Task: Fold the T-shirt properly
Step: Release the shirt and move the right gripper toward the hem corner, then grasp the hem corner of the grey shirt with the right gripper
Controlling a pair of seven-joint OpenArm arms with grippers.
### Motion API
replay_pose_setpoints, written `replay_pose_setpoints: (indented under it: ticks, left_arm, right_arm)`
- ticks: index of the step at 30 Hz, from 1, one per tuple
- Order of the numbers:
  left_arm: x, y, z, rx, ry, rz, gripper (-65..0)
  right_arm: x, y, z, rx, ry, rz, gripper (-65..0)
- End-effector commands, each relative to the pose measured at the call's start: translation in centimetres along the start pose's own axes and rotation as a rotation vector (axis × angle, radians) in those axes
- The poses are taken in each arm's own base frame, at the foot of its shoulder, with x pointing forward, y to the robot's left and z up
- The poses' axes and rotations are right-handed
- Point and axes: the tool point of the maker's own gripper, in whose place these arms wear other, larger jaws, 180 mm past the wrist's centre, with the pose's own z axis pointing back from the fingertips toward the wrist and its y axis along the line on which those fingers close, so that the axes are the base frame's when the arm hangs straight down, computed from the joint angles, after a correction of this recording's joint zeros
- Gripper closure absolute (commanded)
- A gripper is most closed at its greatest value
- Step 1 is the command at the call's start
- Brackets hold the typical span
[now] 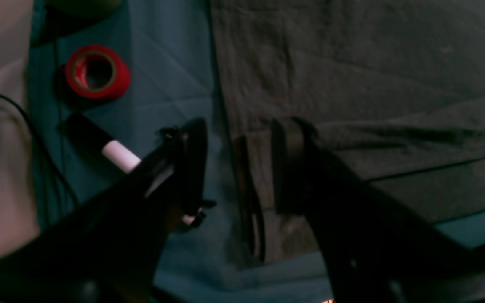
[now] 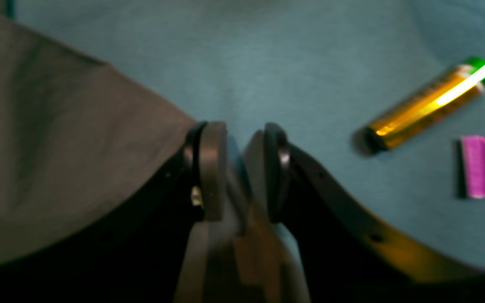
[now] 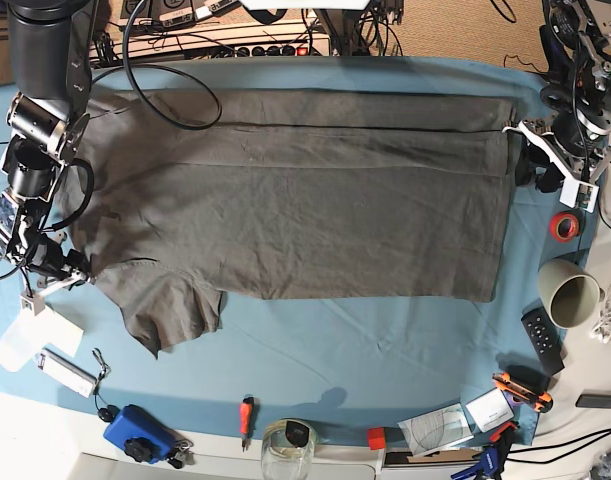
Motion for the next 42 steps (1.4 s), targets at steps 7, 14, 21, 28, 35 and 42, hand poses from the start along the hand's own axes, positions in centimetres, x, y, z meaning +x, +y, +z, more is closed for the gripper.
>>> replay_pose_setpoints:
  ticks: [7, 14, 21, 28, 35, 42]
  left_arm:
    - [1.2, 0.0, 0.4, -0.004, -0.043, -0.016, -25.6]
    - [1.2, 0.0, 0.4, -0.003, -0.047, -0.014, -25.6]
    - [1.2, 0.0, 0.4, -0.003, -0.046, -0.014, -25.6]
    - [1.2, 0.0, 0.4, -0.003, -0.045, -0.014, -25.6]
    - [1.2, 0.0, 0.4, -0.003, -0.045, -0.014, -25.6]
    - [1.2, 0.0, 0.4, -0.003, -0.045, -0.014, -25.6]
  right_arm:
    - [-3.4, 2.1, -1.2, 0.057, 0.089, -0.014, -14.6]
    - [-3.3, 1.5, 0.0, 0.069, 0.13, -0.031, 0.0]
    - [0.2, 2.1, 3.8, 0.139, 0.106, 0.064, 0.0]
    - [-2.8, 2.0, 4.6, 0.156, 0.138, 0.116, 0.0]
    - [-5.2, 2.9, 6.4, 0.182, 0.093, 0.21, 0.0]
    - [-5.0, 5.4, 9.7, 0.169, 0.017, 0.368, 0.0]
